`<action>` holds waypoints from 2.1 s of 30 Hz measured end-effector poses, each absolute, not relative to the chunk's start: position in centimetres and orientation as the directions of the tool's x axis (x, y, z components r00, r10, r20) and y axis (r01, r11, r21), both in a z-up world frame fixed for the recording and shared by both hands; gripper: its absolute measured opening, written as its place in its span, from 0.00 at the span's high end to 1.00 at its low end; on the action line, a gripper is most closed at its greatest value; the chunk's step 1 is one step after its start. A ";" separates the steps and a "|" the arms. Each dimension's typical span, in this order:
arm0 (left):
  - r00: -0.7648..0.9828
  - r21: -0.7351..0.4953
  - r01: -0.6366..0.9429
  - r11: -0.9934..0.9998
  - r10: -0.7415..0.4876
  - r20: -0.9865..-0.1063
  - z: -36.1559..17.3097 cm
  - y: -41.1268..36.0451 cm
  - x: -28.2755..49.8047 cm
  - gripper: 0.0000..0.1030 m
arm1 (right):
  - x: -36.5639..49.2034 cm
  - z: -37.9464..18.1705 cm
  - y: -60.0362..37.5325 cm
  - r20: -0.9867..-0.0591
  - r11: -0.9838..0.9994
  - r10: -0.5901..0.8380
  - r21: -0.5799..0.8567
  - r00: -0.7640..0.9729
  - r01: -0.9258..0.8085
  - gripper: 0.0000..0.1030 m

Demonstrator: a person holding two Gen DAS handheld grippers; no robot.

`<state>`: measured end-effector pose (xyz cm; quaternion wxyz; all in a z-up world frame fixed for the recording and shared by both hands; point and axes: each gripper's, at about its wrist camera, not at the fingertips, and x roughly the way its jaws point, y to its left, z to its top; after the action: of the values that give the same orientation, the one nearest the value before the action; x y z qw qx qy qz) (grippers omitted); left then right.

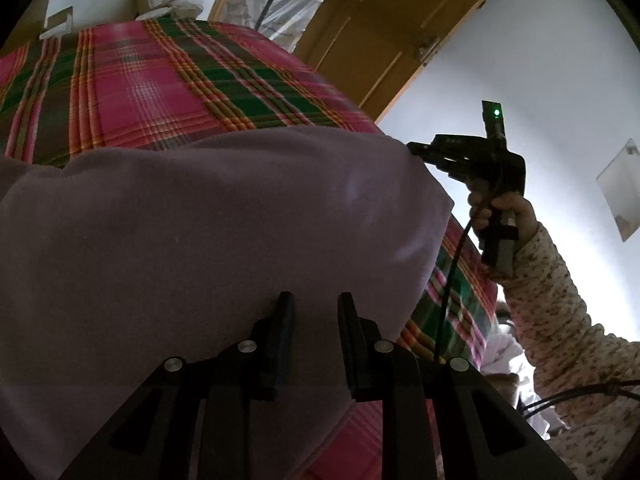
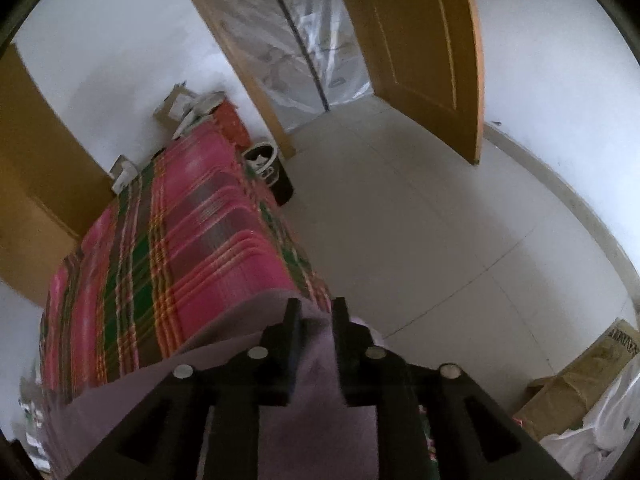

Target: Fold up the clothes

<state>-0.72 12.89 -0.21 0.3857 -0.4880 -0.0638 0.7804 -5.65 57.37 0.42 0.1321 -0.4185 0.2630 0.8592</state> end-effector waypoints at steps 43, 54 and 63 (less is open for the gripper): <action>-0.536 -0.490 -0.171 -0.854 0.498 -0.681 -0.8 -9.5 4.4 0.78 | 4.3 2.1 28.9 -0.796 -0.963 -0.190 0.037 -0.575 0.267 0.69; -0.603 -0.488 -0.151 -0.860 0.471 -0.643 0.3 -10.6 4.0 0.78 | 2.9 1.9 24.2 -0.797 -0.921 -0.291 0.083 -0.530 0.381 0.68; -0.565 -0.500 -0.218 -0.838 0.526 -0.636 0.6 -8.3 0.9 0.78 | 1.2 4.7 24.3 -0.776 -0.894 -0.345 0.100 -0.527 0.437 0.68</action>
<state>0.89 -8.30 0.57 0.2149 -0.4139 -0.1861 0.8648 1.16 24.27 4.70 -0.2243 -0.4313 -0.0535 0.8722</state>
